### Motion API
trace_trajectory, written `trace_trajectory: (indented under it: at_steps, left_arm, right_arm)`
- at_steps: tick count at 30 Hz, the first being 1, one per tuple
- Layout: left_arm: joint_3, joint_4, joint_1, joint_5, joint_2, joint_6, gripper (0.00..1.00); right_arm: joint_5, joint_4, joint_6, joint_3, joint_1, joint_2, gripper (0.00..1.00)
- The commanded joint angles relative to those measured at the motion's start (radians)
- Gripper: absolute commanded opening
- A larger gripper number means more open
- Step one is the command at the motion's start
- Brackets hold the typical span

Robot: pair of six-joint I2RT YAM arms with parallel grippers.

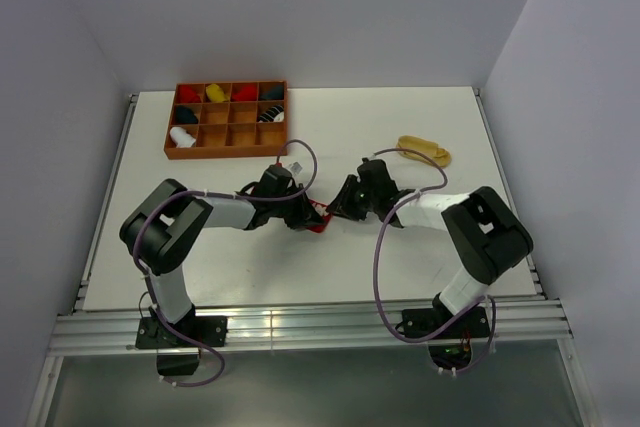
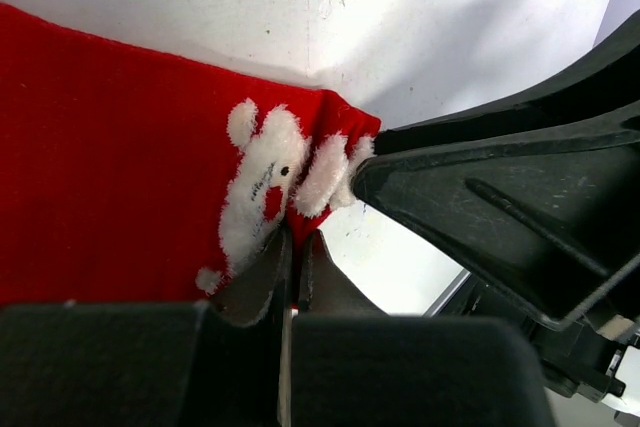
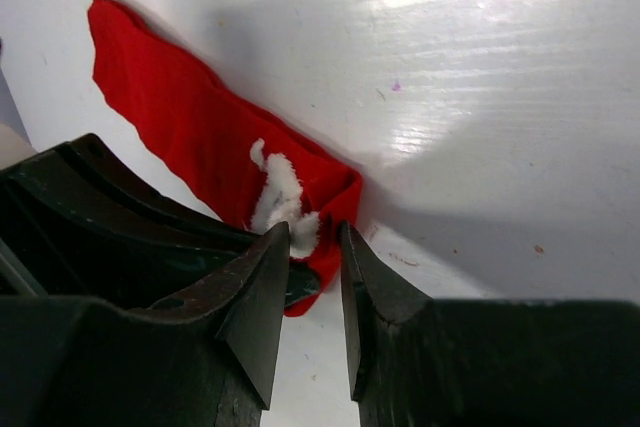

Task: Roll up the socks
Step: Roll the sock at the center of the board.

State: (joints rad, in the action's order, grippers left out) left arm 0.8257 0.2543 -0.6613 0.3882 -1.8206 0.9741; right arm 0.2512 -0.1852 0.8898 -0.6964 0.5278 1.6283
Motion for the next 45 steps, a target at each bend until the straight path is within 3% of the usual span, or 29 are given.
trace_trajectory:
  at_steps: [1,16,28,38,45]
  left_arm:
    - [-0.014,0.025,0.003,0.018,0.015,0.011,0.00]
    - [-0.026,0.049,0.003,0.029,-0.014,0.037,0.00]
    - [-0.040,0.049,0.005,0.015,0.003,0.054,0.00]
    - [-0.043,0.048,0.005,0.006,0.004,0.063,0.00]
    - [-0.042,0.059,0.005,0.020,-0.011,0.064,0.00]
  right_arm:
    - [-0.027,-0.011,0.001,-0.061,0.014,0.013,0.34]
    - [-0.060,0.104,-0.002,-0.160,0.046,0.116,0.28]
    - [-0.217,0.240,-0.029,-0.129,0.044,-0.116,0.29]
    - [-0.152,0.141,0.054,0.006,0.035,-0.050,0.27]
    - [-0.092,0.035,0.032,0.012,0.035,0.005,0.26]
